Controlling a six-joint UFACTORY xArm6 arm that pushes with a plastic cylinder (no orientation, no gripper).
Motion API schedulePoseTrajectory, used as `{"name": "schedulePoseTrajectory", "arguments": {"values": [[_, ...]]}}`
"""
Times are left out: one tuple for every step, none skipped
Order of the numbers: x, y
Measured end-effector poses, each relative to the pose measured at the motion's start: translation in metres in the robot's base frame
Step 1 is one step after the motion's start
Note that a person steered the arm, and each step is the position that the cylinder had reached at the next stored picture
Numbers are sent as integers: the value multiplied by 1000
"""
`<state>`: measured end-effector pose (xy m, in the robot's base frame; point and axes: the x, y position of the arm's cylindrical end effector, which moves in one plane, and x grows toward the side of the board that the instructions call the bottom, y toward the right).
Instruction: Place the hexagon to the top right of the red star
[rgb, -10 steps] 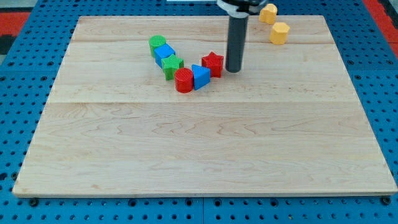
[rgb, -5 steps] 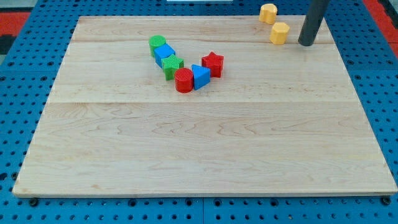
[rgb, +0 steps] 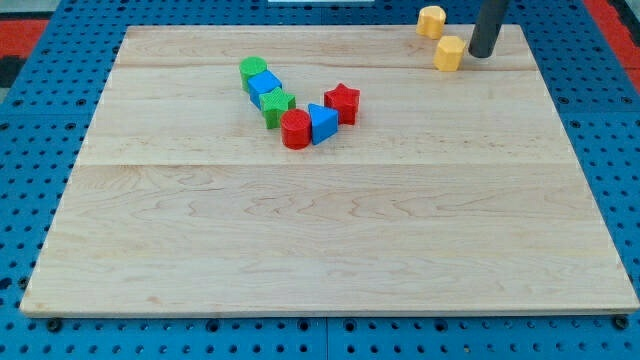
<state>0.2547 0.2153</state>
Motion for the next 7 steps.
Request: {"name": "schedulePoseTrajectory", "arguments": {"values": [[-3, -1], [-11, -12], [-12, -33], [-12, -52], [-12, -70], [-12, -81], [-12, -95]]}}
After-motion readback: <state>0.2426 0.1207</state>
